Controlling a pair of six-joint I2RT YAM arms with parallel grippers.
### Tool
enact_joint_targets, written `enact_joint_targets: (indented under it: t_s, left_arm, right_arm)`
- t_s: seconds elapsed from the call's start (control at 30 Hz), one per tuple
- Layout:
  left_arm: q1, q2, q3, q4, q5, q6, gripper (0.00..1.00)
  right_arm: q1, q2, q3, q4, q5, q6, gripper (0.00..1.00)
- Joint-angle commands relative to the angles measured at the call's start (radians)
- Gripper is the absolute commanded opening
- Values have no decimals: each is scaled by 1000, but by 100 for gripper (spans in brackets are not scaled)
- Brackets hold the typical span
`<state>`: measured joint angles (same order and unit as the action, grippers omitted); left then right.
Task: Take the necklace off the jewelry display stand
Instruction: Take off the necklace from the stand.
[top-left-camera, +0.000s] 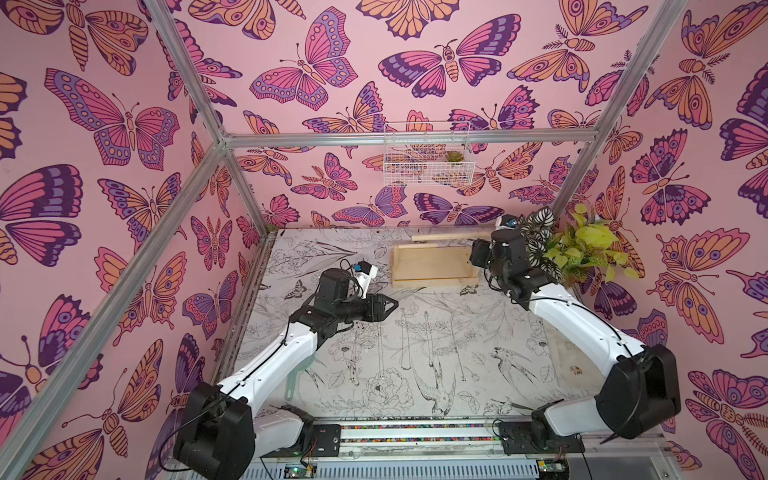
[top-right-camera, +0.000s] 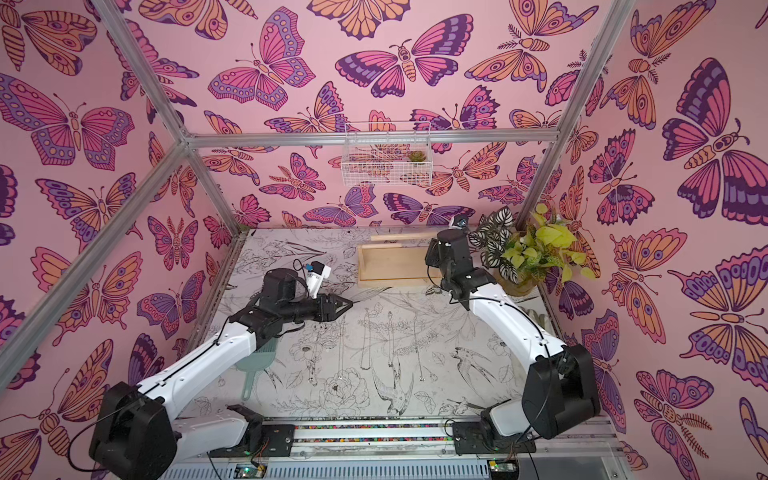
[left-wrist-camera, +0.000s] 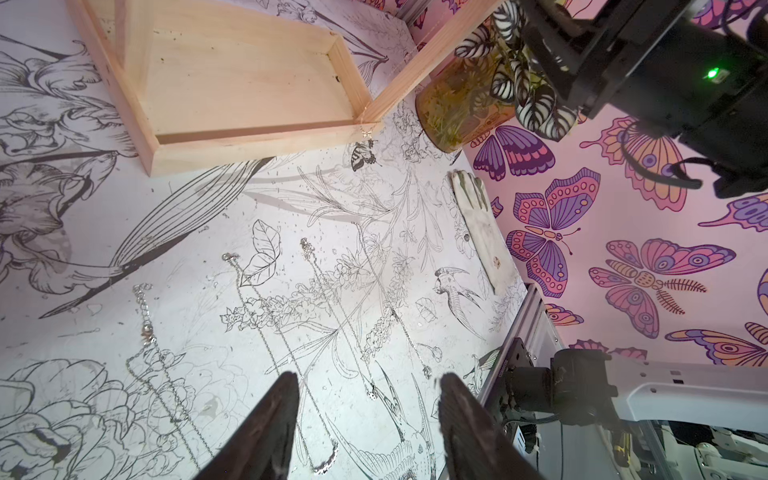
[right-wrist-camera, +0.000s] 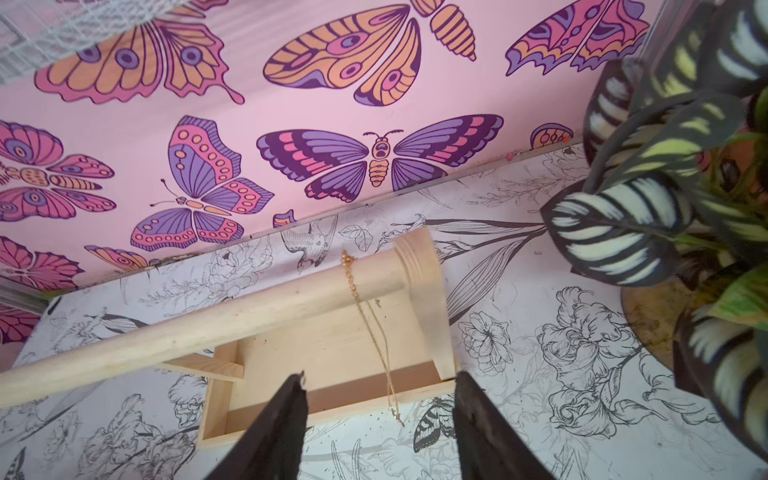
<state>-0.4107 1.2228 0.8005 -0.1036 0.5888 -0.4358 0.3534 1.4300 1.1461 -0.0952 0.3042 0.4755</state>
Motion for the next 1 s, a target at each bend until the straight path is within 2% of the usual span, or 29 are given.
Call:
enact_joint_targets:
  t_s: [0.0,0.23,0.33,0.47,0.7,0.83,0.97]
  left_arm:
    - [9,-35,-25,25,33,-15,57]
    - [7,-58,-53,64,30,-35,58]
    - [8,-54,-66,78,35,-39,58]
    - [7,-59,-76,90,38,-42,58]
    - [7,-62,-74,89,46,-40,58]
    - [7,-62,-72,89,50,-40,58]
    - [7,-62,-67,90,51,-42,58]
  right_arm:
    - [-43,24,3,-46,-79,30,60]
    - [-128,96,32,10,-390,137,57]
    - [-145,103,30,39,-453,162,56]
    - [-146,103,23,52,-463,160,54]
    - [-145,94,-4,109,-468,145,46]
    - [-112,112,-3,123,-364,23,37]
    - [-94,128,-11,163,-322,-23,30]
